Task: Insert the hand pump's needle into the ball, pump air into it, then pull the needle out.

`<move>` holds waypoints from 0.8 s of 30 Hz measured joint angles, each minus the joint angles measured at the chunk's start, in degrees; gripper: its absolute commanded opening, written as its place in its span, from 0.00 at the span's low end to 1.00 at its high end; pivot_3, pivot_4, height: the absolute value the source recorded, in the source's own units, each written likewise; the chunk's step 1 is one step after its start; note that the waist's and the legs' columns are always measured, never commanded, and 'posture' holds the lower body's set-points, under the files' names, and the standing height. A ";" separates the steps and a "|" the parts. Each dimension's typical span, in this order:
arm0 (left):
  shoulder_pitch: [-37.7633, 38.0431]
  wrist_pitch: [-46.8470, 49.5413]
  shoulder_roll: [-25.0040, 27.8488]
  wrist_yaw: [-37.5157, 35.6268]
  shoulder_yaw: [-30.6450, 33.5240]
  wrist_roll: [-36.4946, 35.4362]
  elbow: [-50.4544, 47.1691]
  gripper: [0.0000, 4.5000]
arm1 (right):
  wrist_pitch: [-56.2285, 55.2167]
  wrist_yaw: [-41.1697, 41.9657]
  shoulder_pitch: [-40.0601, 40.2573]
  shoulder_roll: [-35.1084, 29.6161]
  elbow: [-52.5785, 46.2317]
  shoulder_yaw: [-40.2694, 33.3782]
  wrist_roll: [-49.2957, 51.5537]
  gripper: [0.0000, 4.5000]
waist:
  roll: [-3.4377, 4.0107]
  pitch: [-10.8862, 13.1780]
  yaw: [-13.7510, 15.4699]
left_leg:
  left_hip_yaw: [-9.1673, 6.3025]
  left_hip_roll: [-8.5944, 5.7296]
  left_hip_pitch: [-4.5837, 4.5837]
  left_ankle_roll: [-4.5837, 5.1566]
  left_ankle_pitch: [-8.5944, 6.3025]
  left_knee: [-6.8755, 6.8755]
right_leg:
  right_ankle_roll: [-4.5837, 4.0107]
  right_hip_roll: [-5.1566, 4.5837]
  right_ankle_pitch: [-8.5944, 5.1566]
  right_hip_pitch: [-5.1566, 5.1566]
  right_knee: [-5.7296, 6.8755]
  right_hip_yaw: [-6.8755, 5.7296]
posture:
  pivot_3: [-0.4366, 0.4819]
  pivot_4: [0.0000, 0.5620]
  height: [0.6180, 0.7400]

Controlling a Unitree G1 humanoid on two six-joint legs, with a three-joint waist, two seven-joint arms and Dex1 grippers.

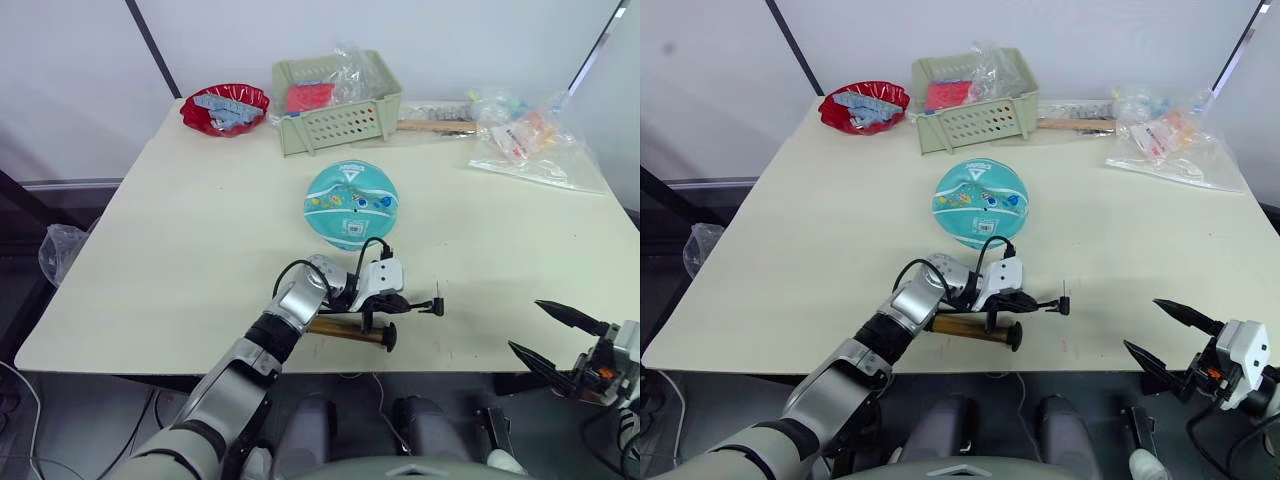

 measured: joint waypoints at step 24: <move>7.71 4.73 -7.04 12.49 6.25 -10.44 -10.68 0.01 | 42.23 -40.41 -17.92 7.31 -15.13 8.85 24.60 1.00 | 0.01 0.00 -0.11 | -0.08 0.00 -0.03 0.00 0.00 -0.02 | 0.04 0.03 0.04 0.00 0.03 -0.01 | 0.48 0.27 1.00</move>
